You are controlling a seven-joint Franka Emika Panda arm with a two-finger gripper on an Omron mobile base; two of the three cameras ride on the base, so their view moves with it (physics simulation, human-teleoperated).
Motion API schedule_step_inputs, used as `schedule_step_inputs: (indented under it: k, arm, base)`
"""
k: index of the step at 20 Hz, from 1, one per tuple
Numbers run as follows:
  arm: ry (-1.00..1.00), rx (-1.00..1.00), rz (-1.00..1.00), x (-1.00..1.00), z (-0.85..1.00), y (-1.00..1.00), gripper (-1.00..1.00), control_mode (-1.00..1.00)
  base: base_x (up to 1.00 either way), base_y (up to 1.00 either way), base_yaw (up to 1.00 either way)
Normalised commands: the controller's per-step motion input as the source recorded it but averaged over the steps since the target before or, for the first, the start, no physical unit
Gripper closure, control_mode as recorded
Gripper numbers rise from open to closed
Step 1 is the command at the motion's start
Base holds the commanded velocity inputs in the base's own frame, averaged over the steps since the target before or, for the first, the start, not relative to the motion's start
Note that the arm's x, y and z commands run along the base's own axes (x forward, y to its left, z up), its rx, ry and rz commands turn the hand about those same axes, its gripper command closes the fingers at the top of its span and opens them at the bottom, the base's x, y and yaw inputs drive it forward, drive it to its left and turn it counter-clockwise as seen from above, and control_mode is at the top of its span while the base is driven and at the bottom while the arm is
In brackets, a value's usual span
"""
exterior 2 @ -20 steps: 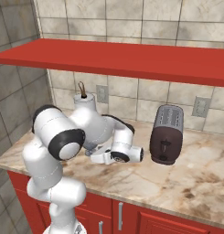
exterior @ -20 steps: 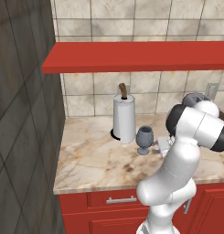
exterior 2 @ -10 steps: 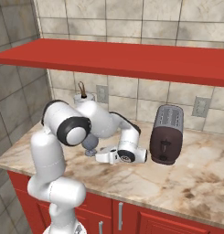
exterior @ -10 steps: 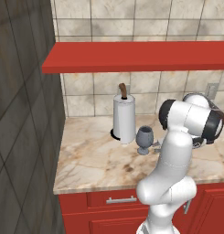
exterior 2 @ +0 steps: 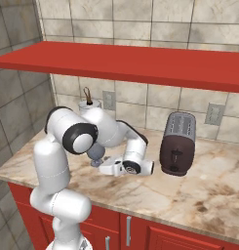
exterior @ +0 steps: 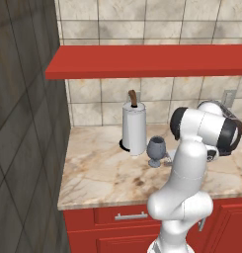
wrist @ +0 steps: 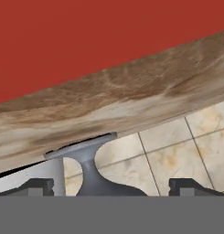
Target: Retrieve the wine glasses from the counter and place one next to each plate.
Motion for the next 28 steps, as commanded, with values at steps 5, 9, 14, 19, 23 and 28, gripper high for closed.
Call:
schedule_step_inputs:
  k: [5, 9, 14, 19, 23, 28]
  arm:
    - [-0.09, 0.0, 0.0, 0.0, -0.05, 0.17, -1.0, -1.0]
    - [0.0, 0.0, -0.02, 0.05, -0.06, 0.1, -1.0, -1.0]
    - [0.0, 0.0, -0.05, 0.04, 0.0, 0.01, -1.0, -1.0]
    - [0.0, -0.02, -0.1, 0.01, -0.08, 0.0, -1.0, -1.0]
    - [0.0, -0.02, -0.1, 0.06, -0.11, 0.0, -1.0, -1.0]
    - [0.01, -0.01, -0.08, 0.15, -0.17, 0.0, -1.0, -1.0]
  base:
    - [0.0, 0.0, 0.0]
    - [0.0, 0.0, 0.0]
    - [0.0, 0.0, 0.0]
    - [0.0, 0.0, 0.0]
    - [0.0, 0.0, 0.0]
    - [0.0, 0.0, 0.0]
